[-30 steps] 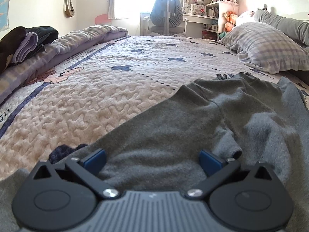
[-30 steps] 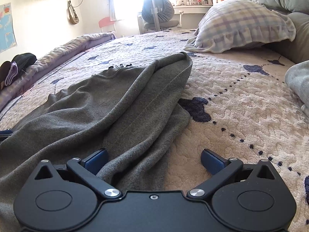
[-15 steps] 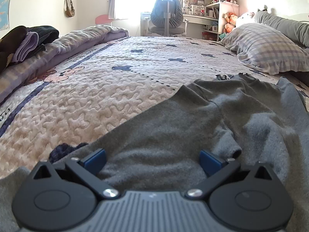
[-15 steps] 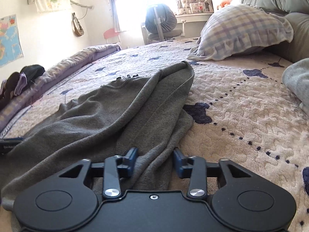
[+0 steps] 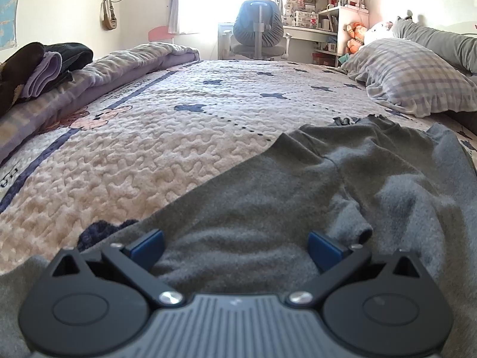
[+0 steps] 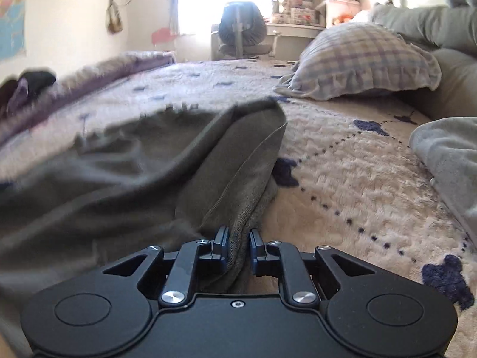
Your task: Fold clothes
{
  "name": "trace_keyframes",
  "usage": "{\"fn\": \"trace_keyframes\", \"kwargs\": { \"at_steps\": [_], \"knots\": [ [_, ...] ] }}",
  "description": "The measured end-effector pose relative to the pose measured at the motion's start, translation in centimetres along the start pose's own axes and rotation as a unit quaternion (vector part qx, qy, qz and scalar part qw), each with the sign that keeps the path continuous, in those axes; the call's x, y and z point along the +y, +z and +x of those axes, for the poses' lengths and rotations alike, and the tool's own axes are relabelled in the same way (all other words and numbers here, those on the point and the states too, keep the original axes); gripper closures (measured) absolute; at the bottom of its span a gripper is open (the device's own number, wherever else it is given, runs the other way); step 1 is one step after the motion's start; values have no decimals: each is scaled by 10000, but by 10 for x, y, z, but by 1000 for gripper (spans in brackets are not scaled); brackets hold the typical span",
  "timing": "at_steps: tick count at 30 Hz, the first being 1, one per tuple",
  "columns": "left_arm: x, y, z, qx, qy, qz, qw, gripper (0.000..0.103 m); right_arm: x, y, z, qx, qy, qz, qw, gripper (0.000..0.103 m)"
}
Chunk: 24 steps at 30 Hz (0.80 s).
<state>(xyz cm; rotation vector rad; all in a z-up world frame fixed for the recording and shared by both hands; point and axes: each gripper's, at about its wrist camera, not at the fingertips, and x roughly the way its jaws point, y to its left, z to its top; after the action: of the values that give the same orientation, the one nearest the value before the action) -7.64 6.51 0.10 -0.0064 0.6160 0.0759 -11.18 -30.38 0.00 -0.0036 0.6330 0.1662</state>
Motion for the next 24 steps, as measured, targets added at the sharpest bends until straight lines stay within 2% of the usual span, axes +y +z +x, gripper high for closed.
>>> {"fn": "trace_keyframes", "kwargs": {
  "at_steps": [3,15,21,24],
  "knots": [
    [-1,0,-2,-35,52,27,10000,0,-7,1,-1,8,125,195,9997,90],
    [0,0,-1,-48,45,-3,10000,0,-8,-2,0,-26,142,166,9998,86],
    [0,-1,-1,-46,56,9,10000,0,-30,-2,4,36,566,817,9950,81],
    [0,0,-1,-47,60,15,10000,0,-23,-3,2,4,483,723,9962,82]
  ]
}}
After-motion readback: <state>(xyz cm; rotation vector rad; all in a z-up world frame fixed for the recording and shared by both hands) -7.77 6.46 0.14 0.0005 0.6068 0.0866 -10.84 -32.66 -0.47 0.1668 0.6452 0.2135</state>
